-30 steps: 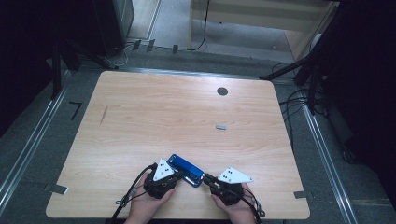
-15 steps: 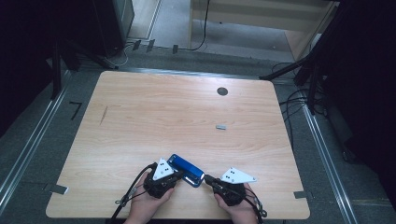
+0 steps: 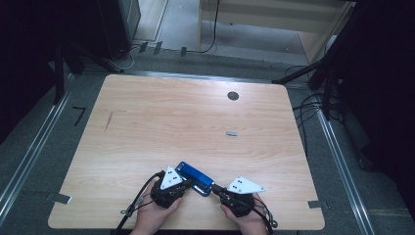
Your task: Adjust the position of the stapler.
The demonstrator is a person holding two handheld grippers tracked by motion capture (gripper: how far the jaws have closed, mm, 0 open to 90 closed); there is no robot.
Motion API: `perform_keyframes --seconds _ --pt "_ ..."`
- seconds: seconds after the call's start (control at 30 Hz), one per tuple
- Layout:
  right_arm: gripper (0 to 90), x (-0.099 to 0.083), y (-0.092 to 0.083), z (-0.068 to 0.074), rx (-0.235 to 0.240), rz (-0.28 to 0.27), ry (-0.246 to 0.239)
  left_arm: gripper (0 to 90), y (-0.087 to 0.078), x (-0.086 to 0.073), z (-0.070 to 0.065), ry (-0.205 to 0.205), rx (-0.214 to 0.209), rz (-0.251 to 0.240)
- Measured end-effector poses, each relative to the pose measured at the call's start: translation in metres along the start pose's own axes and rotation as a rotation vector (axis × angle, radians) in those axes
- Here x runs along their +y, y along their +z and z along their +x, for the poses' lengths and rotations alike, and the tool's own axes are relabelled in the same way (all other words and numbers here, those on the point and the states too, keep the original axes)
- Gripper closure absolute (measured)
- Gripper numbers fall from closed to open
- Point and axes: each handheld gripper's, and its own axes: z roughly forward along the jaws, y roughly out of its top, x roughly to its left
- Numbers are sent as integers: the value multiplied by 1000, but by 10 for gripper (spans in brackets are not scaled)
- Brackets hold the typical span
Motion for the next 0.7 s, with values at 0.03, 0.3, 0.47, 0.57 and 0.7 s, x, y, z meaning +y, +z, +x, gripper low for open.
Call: perform_keyframes --seconds 0.03,0.3,0.47,0.57,0.7 --pt "900 0 0 0 1 -1 -1 900 0 0 0 0 0 0" --pt "900 2 -1 3 7 -14 -11 900 0 0 0 1 0 0" --pt "900 2 -1 3 6 -18 -13 900 0 0 0 4 0 -1" --pt "900 4 -2 3 8 -23 -11 900 0 0 0 7 2 1" --pt "900 6 -4 5 7 -33 -18 900 0 0 -1 14 9 2"
